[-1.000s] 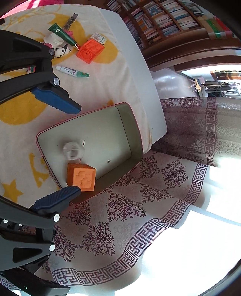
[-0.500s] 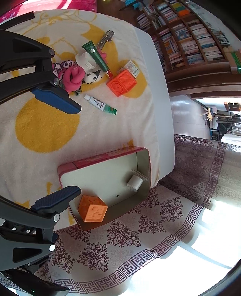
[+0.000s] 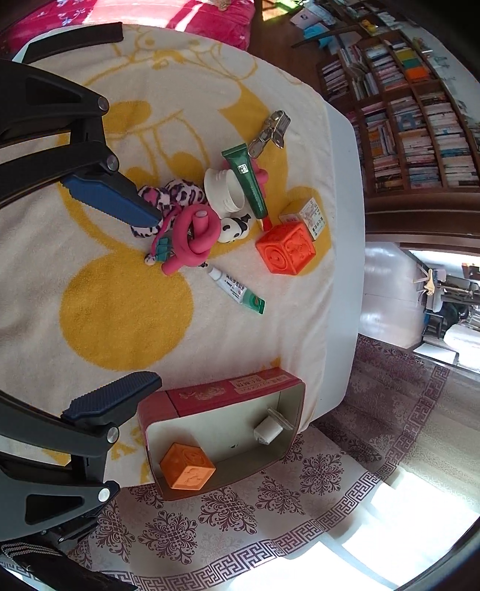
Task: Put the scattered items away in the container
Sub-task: 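Move both open tools back over the pile of items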
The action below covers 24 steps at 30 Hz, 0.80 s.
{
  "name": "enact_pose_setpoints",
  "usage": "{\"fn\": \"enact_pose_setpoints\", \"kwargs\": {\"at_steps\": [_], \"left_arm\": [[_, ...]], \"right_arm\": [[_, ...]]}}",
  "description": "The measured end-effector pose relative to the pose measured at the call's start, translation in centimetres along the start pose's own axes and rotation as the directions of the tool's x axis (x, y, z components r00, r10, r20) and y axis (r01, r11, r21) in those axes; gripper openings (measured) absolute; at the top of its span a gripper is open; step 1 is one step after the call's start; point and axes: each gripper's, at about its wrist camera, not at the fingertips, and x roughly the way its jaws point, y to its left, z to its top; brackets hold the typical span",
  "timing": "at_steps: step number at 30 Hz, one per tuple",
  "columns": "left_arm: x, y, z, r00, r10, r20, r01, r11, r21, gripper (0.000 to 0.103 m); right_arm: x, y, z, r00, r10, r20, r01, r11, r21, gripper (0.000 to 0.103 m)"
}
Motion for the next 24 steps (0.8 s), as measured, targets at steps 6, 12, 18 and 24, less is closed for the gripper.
{"fn": "enact_pose_setpoints", "kwargs": {"at_steps": [6,12,18,24], "left_arm": [[-0.2,4.9,-0.9,1.000,0.025,-0.010,-0.026,0.994,-0.108,0.082],[-0.1,8.9,-1.2,0.998,0.054,-0.023,-0.057,0.983,-0.174,0.082],[0.8,12.0,-1.3,0.996,0.068,-0.055,-0.079,0.973,-0.217,0.082],[1.8,13.7,-1.1,0.994,0.060,-0.086,-0.077,0.973,-0.216,0.082]], "right_arm": [[1.2,2.4,0.0,0.999,0.036,-0.031,-0.037,0.999,-0.037,0.079],[2.4,5.0,0.2,0.996,0.072,-0.062,-0.076,0.994,-0.076,0.079],[3.7,8.0,0.7,0.991,0.096,-0.090,-0.106,0.988,-0.115,0.079],[5.6,11.1,2.0,0.985,0.123,-0.121,-0.138,0.982,-0.125,0.079]]}}
